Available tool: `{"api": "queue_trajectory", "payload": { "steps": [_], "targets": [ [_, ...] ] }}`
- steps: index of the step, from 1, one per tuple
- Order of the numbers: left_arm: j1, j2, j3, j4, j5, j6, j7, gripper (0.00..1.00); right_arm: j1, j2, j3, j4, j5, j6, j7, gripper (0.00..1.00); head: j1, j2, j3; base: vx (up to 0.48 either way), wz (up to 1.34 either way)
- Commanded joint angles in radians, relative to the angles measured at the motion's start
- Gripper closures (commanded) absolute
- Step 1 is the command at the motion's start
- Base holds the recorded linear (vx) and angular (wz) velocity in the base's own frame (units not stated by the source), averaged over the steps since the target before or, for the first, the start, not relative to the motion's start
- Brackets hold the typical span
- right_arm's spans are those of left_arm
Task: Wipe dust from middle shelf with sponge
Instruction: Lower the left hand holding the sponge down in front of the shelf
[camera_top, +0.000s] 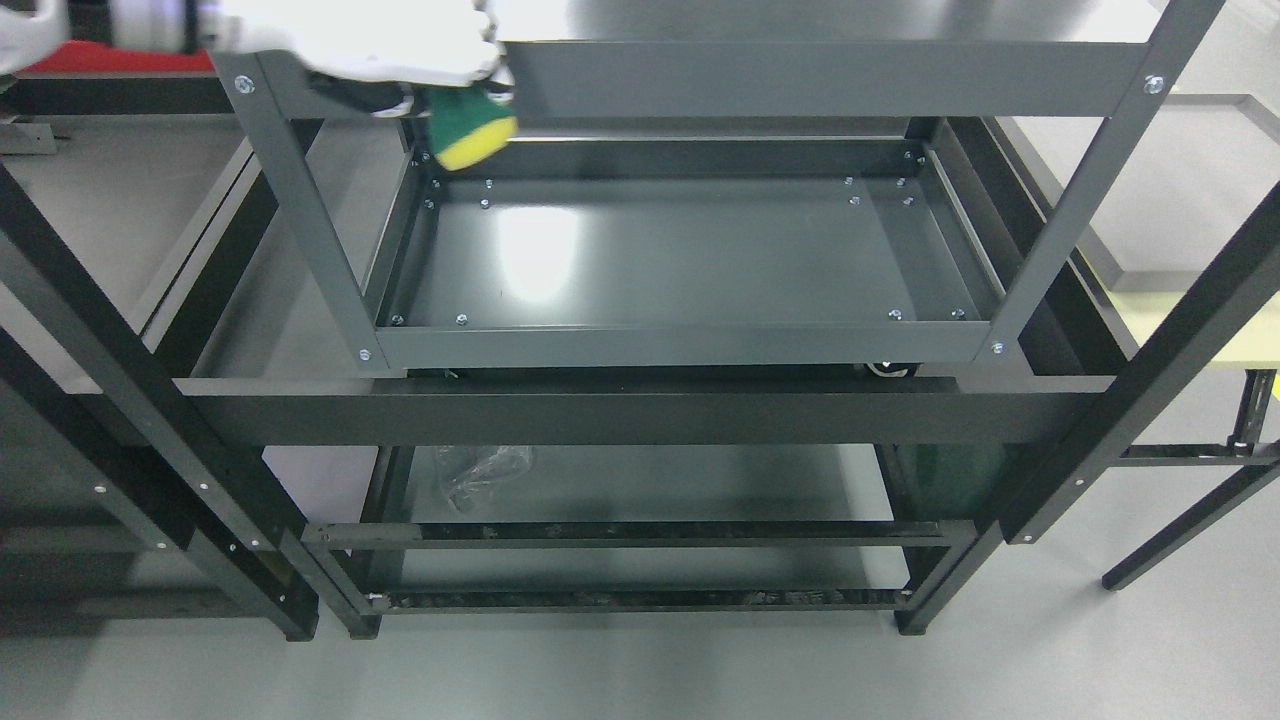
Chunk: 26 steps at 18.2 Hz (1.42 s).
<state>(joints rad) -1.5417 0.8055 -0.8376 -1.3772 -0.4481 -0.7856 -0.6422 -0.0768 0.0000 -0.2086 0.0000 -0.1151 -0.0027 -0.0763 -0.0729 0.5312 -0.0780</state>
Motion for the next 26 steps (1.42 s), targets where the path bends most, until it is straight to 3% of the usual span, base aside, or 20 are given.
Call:
{"api": "queue_trajectory", "payload": {
  "steps": [1,3,7,9,12,16,20,22,26],
  "targets": [
    [0.167,0.405,0.268,-0.086,0.123,0.000,-0.001,0.99,0.000,-0.017,0.000,-0.017,0.000,0.075,0.004,0.00,0.0000,0.000,0.000,0.000,0.00],
    [0.193,0.388,0.308,-0.086,0.182,0.000,-0.001,0.99,0.000,-0.017,0.000,-0.017,0.000,0.073,0.004,0.00,0.0000,0.000,0.000,0.000,0.00],
    [0.265,0.207,0.313,-0.076,0.402,0.000,0.016,1.00,0.000,-0.017,0.000,-0.017,0.000,0.073,0.003,0.00,0.0000,0.000,0.000,0.000,0.00],
    [0.328,0.070,0.342,-0.076,0.485,0.000,0.085,1.00,0.000,-0.017,0.000,-0.017,0.000,0.073,0.004,0.00,0.0000,0.000,0.000,0.000,0.00],
    [0.452,-0.147,0.382,-0.074,0.485,0.000,0.274,1.00,0.000,-0.017,0.000,-0.017,0.000,0.073,0.003,0.00,0.0000,0.000,0.000,0.000,0.00],
    [0.561,-0.501,0.387,-0.011,0.485,0.020,0.357,1.00,0.000,-0.017,0.000,-0.017,0.000,0.073,0.004,0.00,0.0000,0.000,0.000,0.000,0.00],
    [0.686,-0.736,0.423,0.140,0.485,0.077,0.436,1.00,0.000,-0.017,0.000,-0.017,0.000,0.073,0.003,0.00,0.0000,0.000,0.000,0.000,0.00],
    [0.704,-0.788,0.462,0.249,0.485,0.097,0.542,1.00,0.000,-0.017,0.000,-0.017,0.000,0.073,0.003,0.00,0.0000,0.000,0.000,0.000,0.00],
    [0.765,-0.788,0.489,0.348,0.490,0.166,0.722,1.00,0.000,-0.017,0.000,-0.017,0.000,0.073,0.004,0.00,0.0000,0.000,0.000,0.000,0.00]
  ]
}}
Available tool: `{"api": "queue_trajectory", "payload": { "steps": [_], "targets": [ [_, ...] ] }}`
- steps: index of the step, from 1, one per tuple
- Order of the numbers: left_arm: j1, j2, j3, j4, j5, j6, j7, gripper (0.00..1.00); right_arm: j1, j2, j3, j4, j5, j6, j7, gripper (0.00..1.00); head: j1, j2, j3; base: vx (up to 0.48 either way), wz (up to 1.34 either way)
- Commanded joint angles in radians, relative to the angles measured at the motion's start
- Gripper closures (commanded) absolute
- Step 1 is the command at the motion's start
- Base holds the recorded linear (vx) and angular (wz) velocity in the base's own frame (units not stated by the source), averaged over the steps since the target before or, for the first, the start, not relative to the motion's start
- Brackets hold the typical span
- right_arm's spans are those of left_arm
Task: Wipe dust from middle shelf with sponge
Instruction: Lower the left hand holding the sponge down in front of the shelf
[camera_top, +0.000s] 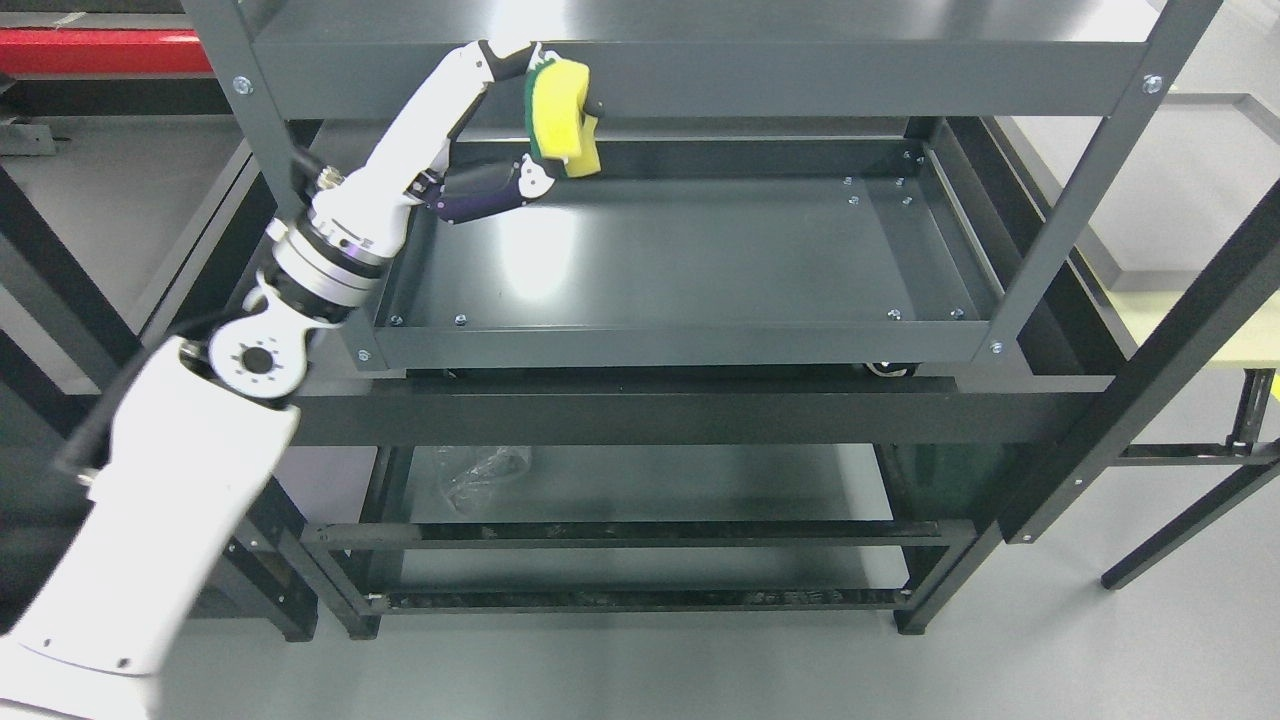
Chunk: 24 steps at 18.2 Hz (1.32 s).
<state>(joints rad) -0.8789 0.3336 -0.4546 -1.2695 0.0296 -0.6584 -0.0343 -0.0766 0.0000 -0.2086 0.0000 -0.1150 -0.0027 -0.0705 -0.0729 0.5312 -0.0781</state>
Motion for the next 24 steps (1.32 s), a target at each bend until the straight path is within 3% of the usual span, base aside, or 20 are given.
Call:
{"api": "queue_trajectory", "payload": {
  "steps": [1,4,8,12,14,16,19,22,24],
  "targets": [
    [0.115,-0.316,0.103,0.248,0.016,0.045,0.131,1.00,0.000,-0.017,0.000,-0.017,0.000,0.073,-0.002,0.00,0.0000,0.000,0.000,0.000,0.00],
    [0.147,-0.316,0.074,0.245,0.042,0.088,0.129,1.00,0.000,-0.017,0.000,-0.017,0.000,0.073,-0.002,0.00,0.0000,0.000,0.000,0.000,0.00],
    [0.156,-0.316,-0.108,0.150,0.236,0.088,0.120,1.00,0.000,-0.017,0.000,-0.017,0.000,0.073,-0.002,0.00,0.0000,0.000,0.000,0.000,0.00],
    [0.170,-0.316,-0.185,0.151,0.268,0.124,0.122,1.00,0.000,-0.017,0.000,-0.017,0.000,0.073,-0.003,0.00,0.0000,0.000,0.000,0.000,0.00],
    [0.214,-0.316,-0.082,0.162,0.280,0.244,0.128,1.00,0.000,-0.017,0.000,-0.017,0.000,0.073,-0.002,0.00,0.0000,0.000,0.000,0.000,0.00],
    [0.256,-0.316,0.104,0.165,0.277,0.351,0.129,0.99,0.000,-0.017,0.000,-0.017,0.000,0.073,-0.002,0.00,0.0000,0.000,0.000,0.000,0.00],
    [0.316,-0.316,0.339,0.122,0.189,0.372,0.120,0.99,0.000,-0.017,0.000,-0.017,0.000,0.073,-0.002,0.00,0.0000,0.000,0.000,0.000,0.00],
    [0.345,-0.316,0.395,-0.029,0.161,0.382,0.108,1.00,0.000,-0.017,0.000,-0.017,0.000,0.073,-0.003,0.00,0.0000,0.000,0.000,0.000,0.00],
    [0.389,-0.292,0.402,-0.221,0.158,0.500,0.108,1.00,0.000,-0.017,0.000,-0.017,0.000,0.073,-0.002,0.00,0.0000,0.000,0.000,0.000,0.00]
  ]
}}
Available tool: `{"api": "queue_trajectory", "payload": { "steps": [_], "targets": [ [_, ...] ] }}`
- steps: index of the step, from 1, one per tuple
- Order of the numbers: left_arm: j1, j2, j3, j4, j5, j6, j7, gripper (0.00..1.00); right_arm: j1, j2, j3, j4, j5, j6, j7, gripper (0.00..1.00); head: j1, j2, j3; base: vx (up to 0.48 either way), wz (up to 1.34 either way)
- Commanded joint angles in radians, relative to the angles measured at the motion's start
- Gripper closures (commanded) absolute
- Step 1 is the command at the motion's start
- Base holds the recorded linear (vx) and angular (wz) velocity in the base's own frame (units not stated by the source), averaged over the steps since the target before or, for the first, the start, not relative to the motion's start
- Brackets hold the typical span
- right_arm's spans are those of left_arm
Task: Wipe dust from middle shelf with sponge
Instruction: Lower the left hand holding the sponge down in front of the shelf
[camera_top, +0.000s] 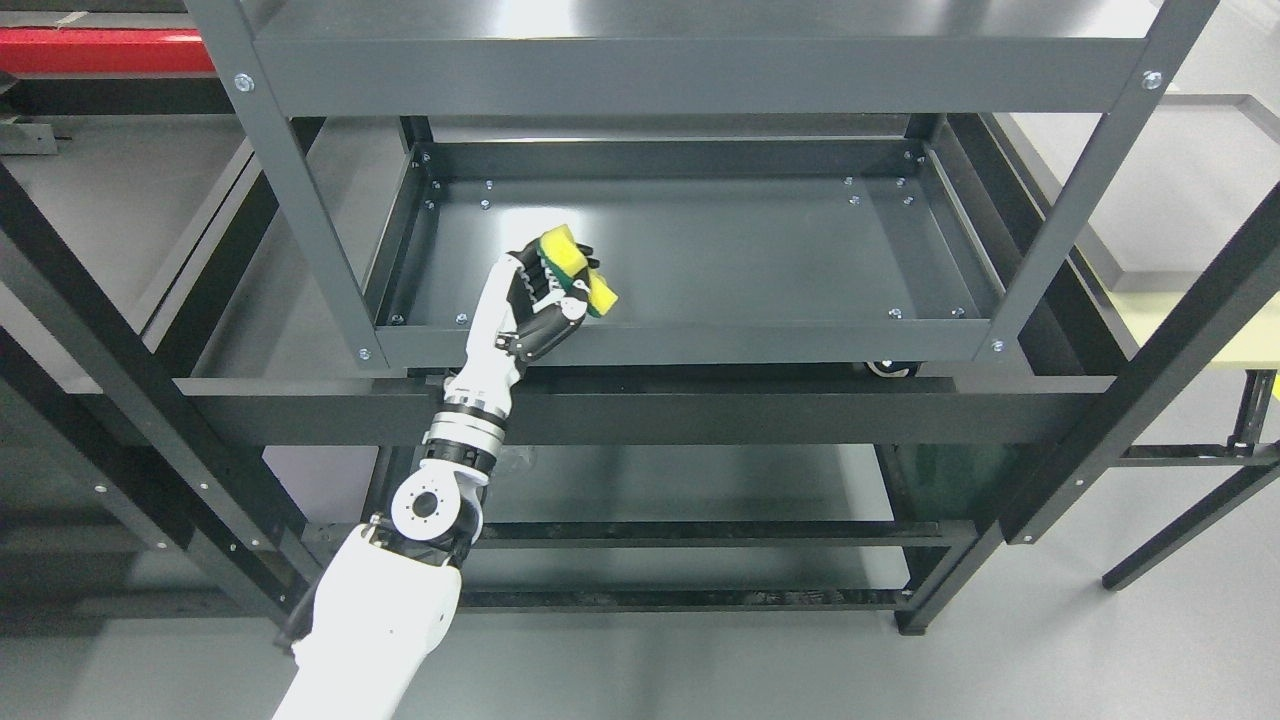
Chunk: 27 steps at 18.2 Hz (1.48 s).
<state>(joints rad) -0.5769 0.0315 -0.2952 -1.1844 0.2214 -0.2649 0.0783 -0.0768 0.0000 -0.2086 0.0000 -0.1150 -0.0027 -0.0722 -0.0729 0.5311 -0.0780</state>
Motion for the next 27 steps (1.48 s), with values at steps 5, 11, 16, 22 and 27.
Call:
{"api": "queue_trajectory", "payload": {
  "steps": [5,11,16,22,27],
  "targets": [
    [0.155,0.082,0.317,-0.538,-0.043,0.303,-0.003,1.00,0.000,-0.017,0.000,-0.017,0.000,0.073,0.000,0.00,0.0000,0.000,0.000,0.000,0.00],
    [0.282,0.050,0.340,-0.534,-0.042,0.194,-0.009,1.00,0.000,-0.017,0.000,-0.017,0.000,0.073,0.000,0.00,0.0000,0.000,0.000,0.000,0.00],
    [0.367,0.031,0.332,-0.537,-0.043,0.138,-0.008,1.00,0.000,-0.017,0.000,-0.017,0.000,0.073,-0.001,0.00,0.0000,0.000,0.000,0.000,0.00],
    [0.388,0.011,0.329,-0.537,-0.043,0.138,-0.011,1.00,0.000,-0.017,0.000,-0.017,0.000,0.073,0.000,0.00,0.0000,0.000,0.000,0.000,0.00],
    [0.385,0.010,0.329,-0.538,-0.043,0.141,-0.011,1.00,0.000,-0.017,0.000,-0.017,0.000,0.073,0.000,0.00,0.0000,0.000,0.000,0.000,0.00]
  ]
}}
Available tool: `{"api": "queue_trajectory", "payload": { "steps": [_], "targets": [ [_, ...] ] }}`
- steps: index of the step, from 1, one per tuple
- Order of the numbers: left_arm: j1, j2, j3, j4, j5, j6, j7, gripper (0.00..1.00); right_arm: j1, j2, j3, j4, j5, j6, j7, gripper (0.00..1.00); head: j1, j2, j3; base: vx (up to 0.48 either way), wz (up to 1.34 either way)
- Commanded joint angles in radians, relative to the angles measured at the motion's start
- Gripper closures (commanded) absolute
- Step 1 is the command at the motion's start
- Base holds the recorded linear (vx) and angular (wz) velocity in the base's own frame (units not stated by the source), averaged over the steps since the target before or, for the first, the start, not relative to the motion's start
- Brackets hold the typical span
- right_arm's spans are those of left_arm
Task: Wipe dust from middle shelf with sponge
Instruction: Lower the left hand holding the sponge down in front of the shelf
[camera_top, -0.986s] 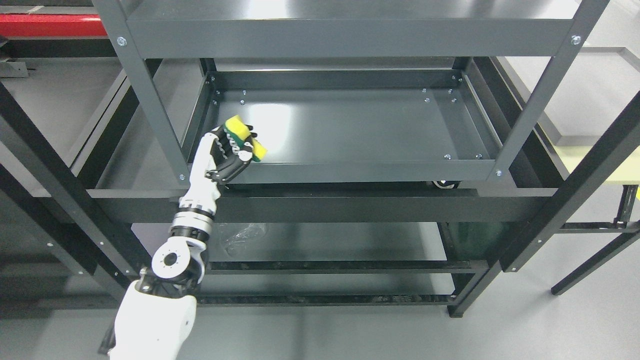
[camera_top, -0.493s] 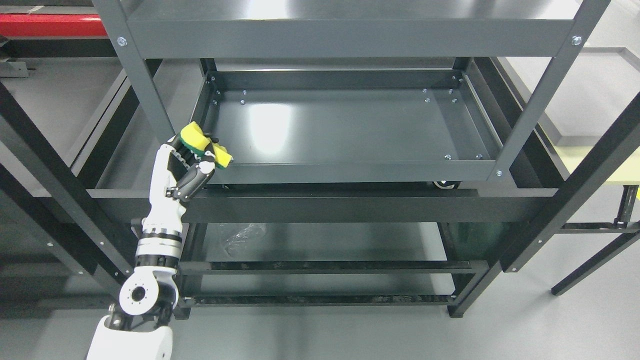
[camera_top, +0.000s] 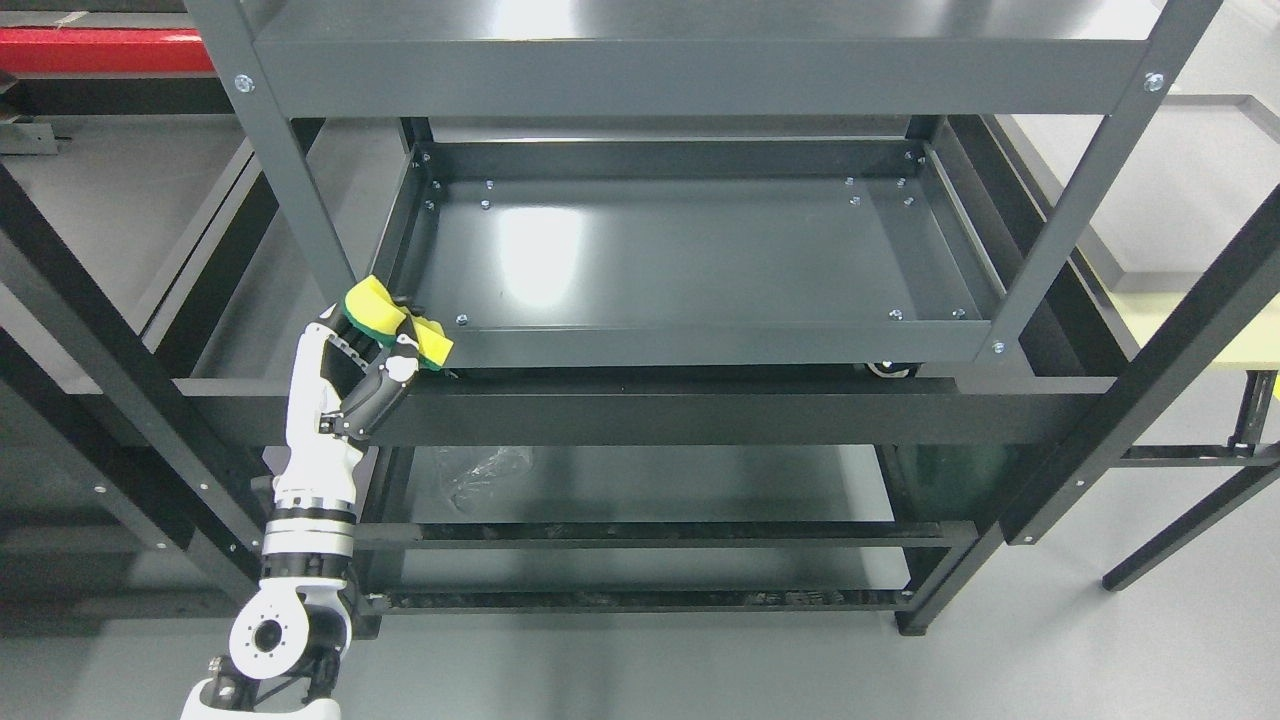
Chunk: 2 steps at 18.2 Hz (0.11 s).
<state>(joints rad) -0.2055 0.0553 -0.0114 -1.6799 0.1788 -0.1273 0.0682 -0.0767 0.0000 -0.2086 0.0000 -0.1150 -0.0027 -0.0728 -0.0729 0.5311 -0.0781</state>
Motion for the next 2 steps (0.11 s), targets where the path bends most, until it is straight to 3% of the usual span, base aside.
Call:
{"api": "queue_trajectory", "payload": {
  "steps": [1,2],
  "targets": [
    [0.014,-0.014,0.045,-0.043,0.001,0.003,-0.001,1.00,0.000,-0.017,0.000,-0.017,0.000,0.073,0.001,0.00,0.0000,0.000,0.000,0.000,0.00],
    [0.012,-0.015,0.045,-0.043,-0.001,0.003,-0.001,1.00,0.000,-0.017,0.000,-0.017,0.000,0.073,0.001,0.00,0.0000,0.000,0.000,0.000,0.00]
  ]
}}
